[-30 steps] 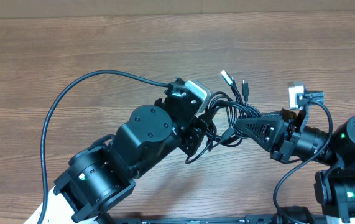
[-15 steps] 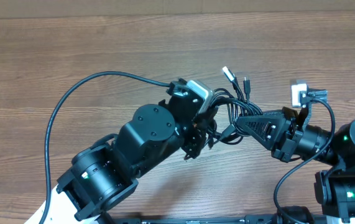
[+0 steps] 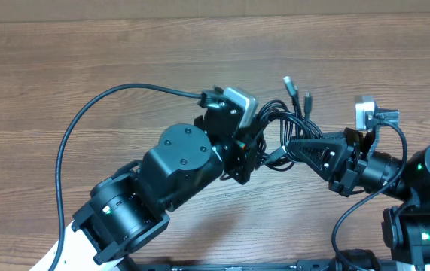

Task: Untangle cables
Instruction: 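Pull the left gripper away from the right to spread the cables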

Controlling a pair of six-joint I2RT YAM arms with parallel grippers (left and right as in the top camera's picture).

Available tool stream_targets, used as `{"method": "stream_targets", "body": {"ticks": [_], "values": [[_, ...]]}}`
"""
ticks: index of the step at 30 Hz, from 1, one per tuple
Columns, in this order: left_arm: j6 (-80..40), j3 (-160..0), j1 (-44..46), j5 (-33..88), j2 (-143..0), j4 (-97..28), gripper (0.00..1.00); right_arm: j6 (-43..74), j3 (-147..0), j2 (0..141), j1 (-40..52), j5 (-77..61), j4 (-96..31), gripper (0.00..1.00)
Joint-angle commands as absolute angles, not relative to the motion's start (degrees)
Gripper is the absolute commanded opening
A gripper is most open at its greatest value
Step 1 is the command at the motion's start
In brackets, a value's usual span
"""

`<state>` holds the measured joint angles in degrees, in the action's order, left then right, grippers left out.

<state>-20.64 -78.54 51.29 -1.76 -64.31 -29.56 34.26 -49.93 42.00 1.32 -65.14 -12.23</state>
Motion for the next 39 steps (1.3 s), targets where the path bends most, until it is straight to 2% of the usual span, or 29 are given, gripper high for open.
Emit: {"method": "stream_targets", "body": {"ticks": [1,9,18,28,39], "values": [[-26.7,-79.5,51.4,-0.2,-64.3,-25.5,0.04,27.6,-51.1,41.6,1.6,-64.7,-16.7,0.04],[-29.9,-79.6,51.4,5.0,-64.3,-21.7,0.04,25.4,-51.1,42.9,1.6,-62.2,-22.1,0.04],[-41.4,-79.5,51.4,6.1,-63.9,-17.1,0.04,25.0,-51.1,44.6,1.6,-62.1,-25.0,0.04],[-40.9,-79.5,47.6,5.4,-60.9,-17.1,0.04,22.2,-51.1,44.9,1.6,-62.2,-28.9,0.04],[-32.5,-79.5,44.1,5.4,-57.2,-25.6,0.04,22.2,-51.1,44.9,1.6,-62.2,-27.4,0.04]]}}
